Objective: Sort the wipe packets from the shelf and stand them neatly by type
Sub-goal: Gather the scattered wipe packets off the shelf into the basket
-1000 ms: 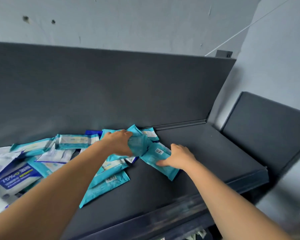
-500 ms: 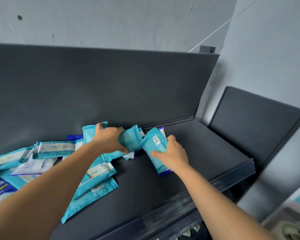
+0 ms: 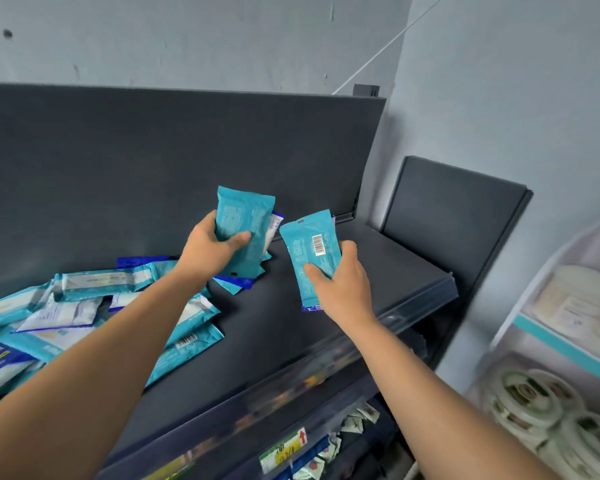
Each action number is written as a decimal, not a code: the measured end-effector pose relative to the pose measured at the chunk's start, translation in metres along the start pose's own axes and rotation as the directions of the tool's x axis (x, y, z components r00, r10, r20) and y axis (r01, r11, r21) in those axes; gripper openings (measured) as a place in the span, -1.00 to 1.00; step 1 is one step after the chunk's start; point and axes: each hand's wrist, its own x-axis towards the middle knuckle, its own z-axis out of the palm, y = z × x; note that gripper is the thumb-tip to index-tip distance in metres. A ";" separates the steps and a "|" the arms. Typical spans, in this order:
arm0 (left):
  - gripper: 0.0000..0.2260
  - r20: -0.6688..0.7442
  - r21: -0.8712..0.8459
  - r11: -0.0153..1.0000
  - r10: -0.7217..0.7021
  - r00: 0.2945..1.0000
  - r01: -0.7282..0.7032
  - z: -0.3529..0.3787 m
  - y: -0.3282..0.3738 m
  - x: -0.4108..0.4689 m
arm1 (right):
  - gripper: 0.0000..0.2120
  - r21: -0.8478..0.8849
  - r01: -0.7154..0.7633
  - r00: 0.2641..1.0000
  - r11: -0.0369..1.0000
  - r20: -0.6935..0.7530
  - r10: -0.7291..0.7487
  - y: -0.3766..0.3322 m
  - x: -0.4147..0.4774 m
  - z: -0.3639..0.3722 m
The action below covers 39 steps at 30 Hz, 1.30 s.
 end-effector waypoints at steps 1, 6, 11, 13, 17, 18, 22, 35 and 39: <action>-0.72 0.015 -0.040 0.999 -0.004 1.000 0.005 0.000 0.002 -0.004 | -0.64 0.002 -0.001 1.000 1.000 -0.021 0.001 -0.003 -0.007 -0.003; -0.72 0.136 -0.205 0.978 -0.018 0.991 0.046 0.008 0.012 -0.034 | -0.67 0.043 -0.066 0.986 0.997 -0.153 0.072 -0.014 -0.052 -0.013; -0.71 0.304 -0.263 0.958 -0.034 0.952 0.118 0.031 0.010 -0.085 | -0.68 0.059 -0.143 0.943 0.988 -0.296 0.154 -0.013 -0.113 -0.028; -0.70 0.357 -0.271 0.950 -0.053 0.933 0.158 0.044 0.009 -0.110 | -0.69 0.048 -0.175 0.926 0.983 -0.330 0.181 -0.007 -0.141 -0.039; -0.77 0.484 -0.320 0.904 -0.100 0.869 0.282 0.075 0.016 -0.171 | -0.69 0.008 -0.242 0.881 0.970 -0.417 0.223 0.009 -0.195 -0.074; -0.77 0.511 -0.315 0.902 -0.102 0.853 0.297 0.084 0.018 -0.187 | -0.69 -0.001 -0.258 0.865 0.966 -0.445 0.231 0.014 -0.209 -0.085; -0.77 0.614 -0.284 0.885 -0.127 0.779 0.368 0.118 0.026 -0.251 | -0.69 -0.008 -0.295 0.806 0.955 -0.539 0.244 0.034 -0.265 -0.130; -0.75 0.741 -0.118 0.898 -0.204 0.640 0.423 0.243 0.022 -0.506 | -0.74 -0.010 -0.519 0.693 0.855 -0.590 0.414 0.119 -0.498 -0.284; -0.75 0.777 -0.022 0.897 -0.262 0.572 0.441 0.274 0.013 -0.575 | -0.79 0.004 -0.604 0.646 0.797 -0.583 0.493 0.148 -0.557 -0.315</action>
